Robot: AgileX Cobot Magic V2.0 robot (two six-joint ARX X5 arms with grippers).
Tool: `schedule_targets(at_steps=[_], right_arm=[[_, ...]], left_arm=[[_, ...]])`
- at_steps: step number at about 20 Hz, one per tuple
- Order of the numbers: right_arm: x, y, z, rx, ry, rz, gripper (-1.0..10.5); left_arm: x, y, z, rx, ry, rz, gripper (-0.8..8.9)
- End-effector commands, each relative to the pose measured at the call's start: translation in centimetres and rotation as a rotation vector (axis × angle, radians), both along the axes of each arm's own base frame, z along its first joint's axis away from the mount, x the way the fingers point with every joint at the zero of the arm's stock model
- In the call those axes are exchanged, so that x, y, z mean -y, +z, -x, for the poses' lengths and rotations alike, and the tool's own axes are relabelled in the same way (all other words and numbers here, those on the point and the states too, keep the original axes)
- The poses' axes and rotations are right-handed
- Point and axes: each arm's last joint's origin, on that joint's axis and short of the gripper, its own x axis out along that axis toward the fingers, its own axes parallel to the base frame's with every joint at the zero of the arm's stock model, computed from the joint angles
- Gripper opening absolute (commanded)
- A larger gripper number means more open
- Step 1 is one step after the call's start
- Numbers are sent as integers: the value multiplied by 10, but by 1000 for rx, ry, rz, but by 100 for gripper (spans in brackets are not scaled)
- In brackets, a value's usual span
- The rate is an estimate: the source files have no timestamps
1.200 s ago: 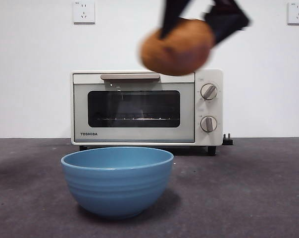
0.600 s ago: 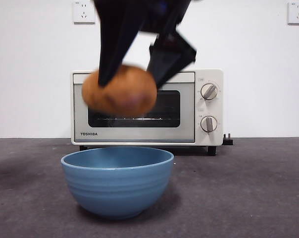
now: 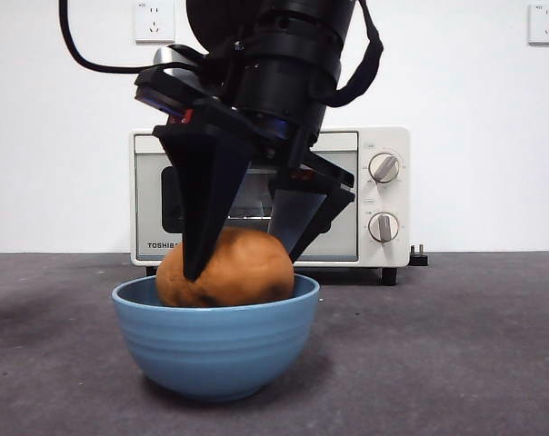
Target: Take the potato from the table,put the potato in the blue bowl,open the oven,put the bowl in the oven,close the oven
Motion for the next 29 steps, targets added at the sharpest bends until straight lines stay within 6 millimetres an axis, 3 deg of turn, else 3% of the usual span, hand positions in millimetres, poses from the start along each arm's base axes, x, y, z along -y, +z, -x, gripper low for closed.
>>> schedule_targets(at_steps=[1, 6, 14, 17, 21, 23, 25, 26, 29], right_arm=[[0, -9, 1, -26, -25, 30, 284], [0, -9, 1, -30, -36, 31, 483], [3, 0, 4, -71, -45, -3, 481], [10, 24, 12, -77, -33, -74, 473], [30, 73, 27, 43, -32, -187, 467], [44, 97, 35, 166, -54, -216, 362], [58, 119, 41, 309, -95, -226, 121], [62, 125, 41, 351, -114, -230, 55], [77, 139, 40, 448, -168, -247, -3]], left_arm=[[1, 0, -1, 15, -15, -3, -4], [1, 0, -1, 15, -15, -3, -4], [1, 0, -1, 16, -15, -2, -4], [1, 0, -1, 17, -15, -2, -4], [1, 6, -7, 92, -13, 13, -5], [1, 16, -15, 140, 2, 24, -5], [1, 32, -28, 176, 1, 24, -5], [1, 38, -33, 186, -1, 23, -5], [2, 56, -55, 213, -4, 21, -5]])
